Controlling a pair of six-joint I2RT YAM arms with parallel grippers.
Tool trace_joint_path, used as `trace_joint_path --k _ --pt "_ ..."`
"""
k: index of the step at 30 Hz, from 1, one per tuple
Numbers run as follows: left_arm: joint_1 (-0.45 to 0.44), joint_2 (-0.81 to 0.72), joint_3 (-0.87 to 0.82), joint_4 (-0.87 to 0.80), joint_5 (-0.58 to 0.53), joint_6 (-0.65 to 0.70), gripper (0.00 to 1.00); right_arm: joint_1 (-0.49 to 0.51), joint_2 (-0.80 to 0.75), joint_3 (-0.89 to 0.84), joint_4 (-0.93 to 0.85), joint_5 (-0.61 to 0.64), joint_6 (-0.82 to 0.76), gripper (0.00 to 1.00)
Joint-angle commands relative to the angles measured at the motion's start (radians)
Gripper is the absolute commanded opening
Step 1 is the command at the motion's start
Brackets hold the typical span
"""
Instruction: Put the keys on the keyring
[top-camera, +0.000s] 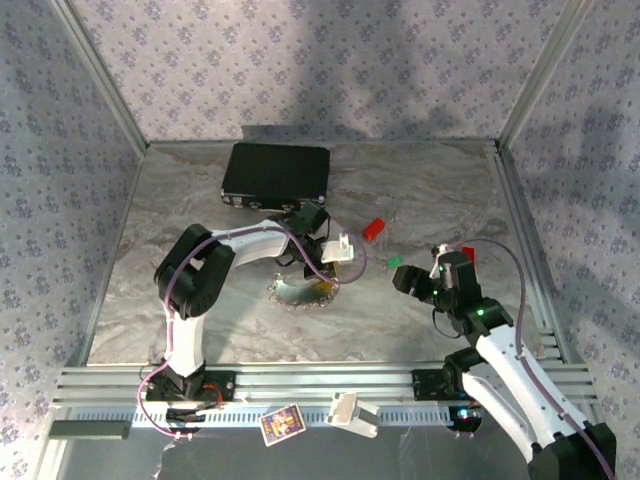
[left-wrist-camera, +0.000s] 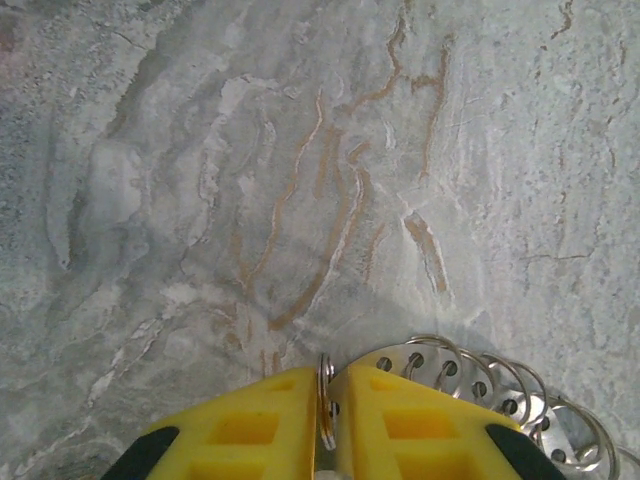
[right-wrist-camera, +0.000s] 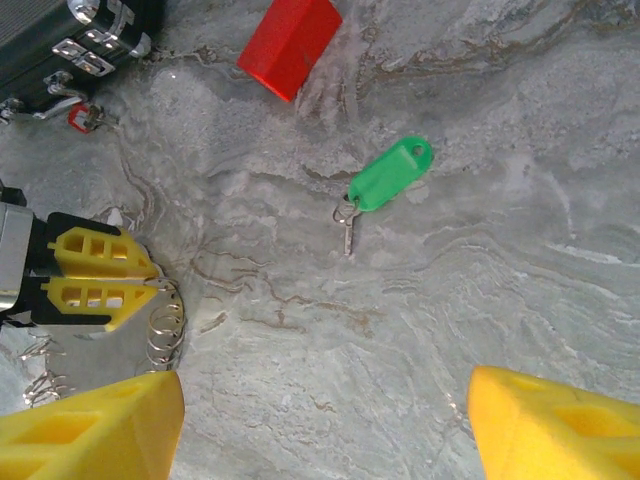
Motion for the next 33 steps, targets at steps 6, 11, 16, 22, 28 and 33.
trace_joint_path --k 6,11,16,22,28,33 --pt "-0.008 0.017 0.022 -0.041 0.003 0.017 0.14 -0.017 -0.034 -0.016 -0.023 0.002 0.028 0.76" --pt "-0.009 0.033 0.032 -0.043 -0.005 0.017 0.14 -0.027 -0.039 -0.024 -0.018 -0.003 0.026 0.76" --pt "-0.008 0.037 0.041 -0.047 -0.02 0.026 0.04 -0.035 -0.047 -0.024 -0.023 -0.011 0.024 0.76" --pt "-0.009 -0.035 0.006 0.016 -0.001 0.029 0.0 -0.047 -0.067 -0.008 -0.05 -0.003 0.021 0.76" --pt "-0.008 -0.202 -0.077 0.128 0.042 0.015 0.0 -0.057 -0.057 0.035 -0.022 -0.023 -0.053 0.76" --pt "-0.009 -0.325 -0.117 0.135 0.086 0.006 0.0 -0.049 -0.024 0.085 0.074 -0.081 -0.137 0.75"
